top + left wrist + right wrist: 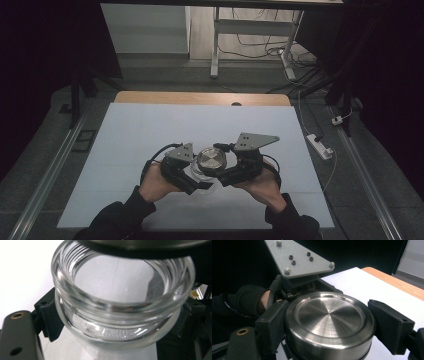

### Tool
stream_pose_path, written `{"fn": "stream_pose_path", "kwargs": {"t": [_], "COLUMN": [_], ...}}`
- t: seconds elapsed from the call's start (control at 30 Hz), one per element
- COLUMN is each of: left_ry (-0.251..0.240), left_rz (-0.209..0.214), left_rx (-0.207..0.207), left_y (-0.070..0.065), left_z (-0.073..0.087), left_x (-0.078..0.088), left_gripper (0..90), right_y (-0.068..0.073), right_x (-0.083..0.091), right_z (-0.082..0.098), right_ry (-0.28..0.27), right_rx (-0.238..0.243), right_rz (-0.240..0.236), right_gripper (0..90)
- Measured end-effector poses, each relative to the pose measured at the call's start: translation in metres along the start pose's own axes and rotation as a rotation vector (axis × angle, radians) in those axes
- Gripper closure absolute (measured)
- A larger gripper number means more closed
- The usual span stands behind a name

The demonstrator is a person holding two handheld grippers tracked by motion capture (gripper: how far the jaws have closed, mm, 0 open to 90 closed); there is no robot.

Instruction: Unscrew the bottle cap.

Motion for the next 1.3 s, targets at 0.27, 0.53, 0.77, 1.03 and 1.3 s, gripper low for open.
{"fn": "stream_pose_path", "kwargs": {"t": [0.27, 0.53, 0.77, 1.03, 1.3], "left_ry": [-0.009, 0.007, 0.030, 0.063, 0.048], "left_rz": [-0.037, -0.059, -0.078, -0.101, -0.099], "left_rx": [0.020, -0.005, -0.044, -0.103, -0.084], "left_y": [0.006, 0.004, 0.000, -0.010, -0.007], "left_z": [0.004, 0.002, -0.002, -0.008, -0.008], "left_x": [0.005, 0.007, 0.008, 0.007, 0.009], "left_gripper": [15.9, 15.9, 15.9, 15.9, 15.9], "right_y": [0.002, 0.005, 0.010, 0.017, 0.023], "right_x": [0.001, -0.004, -0.004, -0.005, -0.005], "right_z": [0.001, 0.004, 0.004, 0.003, 0.002], "right_ry": [-0.011, 0.010, 0.009, 0.008, -0.002], "right_rx": [0.009, 0.026, 0.040, 0.053, 0.061], "right_rz": [-0.003, -0.003, -0.010, -0.032, -0.049], "right_gripper": [18.7, 18.6, 18.7, 18.6, 18.6]}}
Point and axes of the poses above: each handheld gripper's, and its own axes: x roughly backward along the jaws, z roughly out of its underside, y roughly to its left, the point moved 1 cm from there along -x, roughly forward along the jaws, and after that the axes turned 2 degrees about -x, right-handed, at the moved point
